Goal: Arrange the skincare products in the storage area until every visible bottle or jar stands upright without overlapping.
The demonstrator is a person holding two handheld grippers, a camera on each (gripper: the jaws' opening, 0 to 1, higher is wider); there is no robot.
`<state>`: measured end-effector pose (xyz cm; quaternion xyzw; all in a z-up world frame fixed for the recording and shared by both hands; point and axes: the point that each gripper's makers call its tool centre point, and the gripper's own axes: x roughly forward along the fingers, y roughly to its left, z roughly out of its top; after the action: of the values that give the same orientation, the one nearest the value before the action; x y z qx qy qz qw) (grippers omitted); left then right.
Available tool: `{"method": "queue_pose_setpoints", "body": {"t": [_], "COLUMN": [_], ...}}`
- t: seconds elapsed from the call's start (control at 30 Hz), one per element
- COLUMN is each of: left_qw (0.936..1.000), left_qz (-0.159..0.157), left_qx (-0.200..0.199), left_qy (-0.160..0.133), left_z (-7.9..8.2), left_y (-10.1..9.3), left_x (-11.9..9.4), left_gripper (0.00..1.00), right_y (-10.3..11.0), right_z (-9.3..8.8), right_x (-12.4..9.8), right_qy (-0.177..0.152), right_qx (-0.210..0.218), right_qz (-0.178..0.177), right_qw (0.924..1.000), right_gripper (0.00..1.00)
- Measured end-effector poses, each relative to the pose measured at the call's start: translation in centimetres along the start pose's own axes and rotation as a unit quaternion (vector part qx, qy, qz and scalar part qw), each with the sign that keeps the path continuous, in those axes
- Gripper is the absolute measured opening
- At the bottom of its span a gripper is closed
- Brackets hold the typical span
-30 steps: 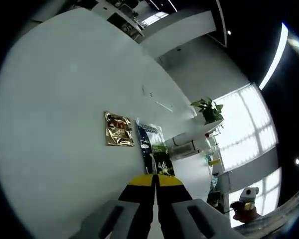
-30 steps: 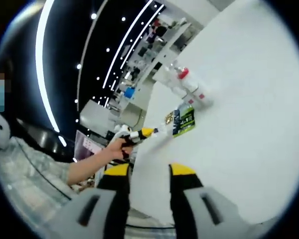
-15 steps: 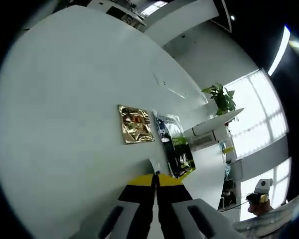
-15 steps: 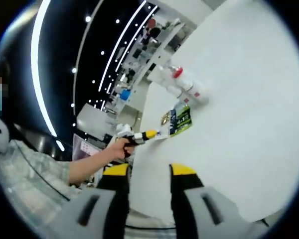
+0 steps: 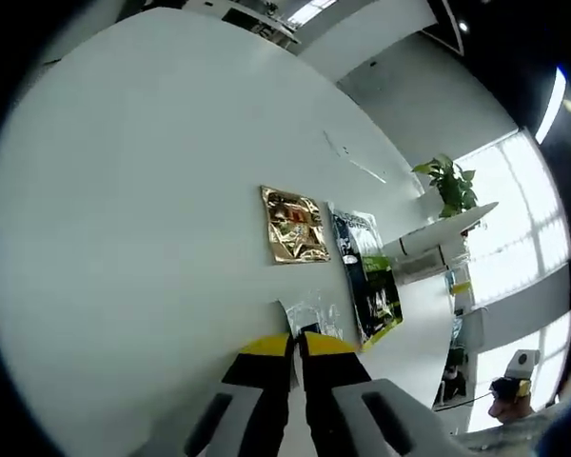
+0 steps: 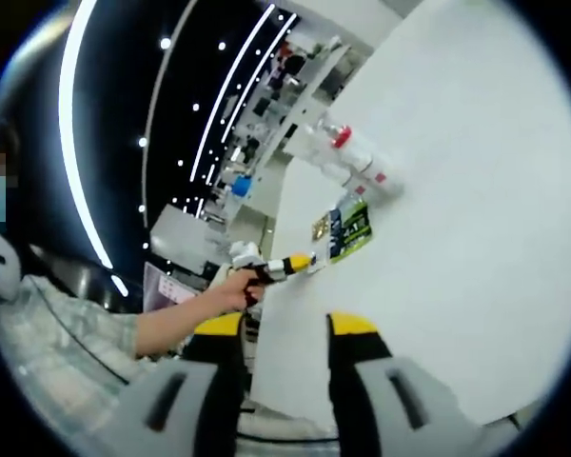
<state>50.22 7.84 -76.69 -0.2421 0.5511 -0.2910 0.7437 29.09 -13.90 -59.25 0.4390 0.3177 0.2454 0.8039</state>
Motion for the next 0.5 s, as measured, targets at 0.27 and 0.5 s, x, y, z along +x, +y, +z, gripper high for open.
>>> {"method": "queue_pose_setpoints", "body": {"t": [0.27,0.5], "left_qw": [0.9999,0.9997], "left_qz": [0.007,0.008], "left_qx": [-0.010,-0.013], "left_qy": [-0.008,-0.020], "left_z": [-0.1,-0.5], "left_y": [-0.4,-1.6], "left_x": [-0.4,-1.1], "left_gripper": [0.04,0.12], "right_y": [0.1,0.6], "right_z": [-0.4,-1.0], "right_x": [-0.4,-0.6], "right_qy": [-0.002,-0.003], "right_qx": [0.002,-0.003], "right_qz": [0.000,0.002], "right_qw": [1.0000,1.0000], "right_gripper": [0.33,0.33]}}
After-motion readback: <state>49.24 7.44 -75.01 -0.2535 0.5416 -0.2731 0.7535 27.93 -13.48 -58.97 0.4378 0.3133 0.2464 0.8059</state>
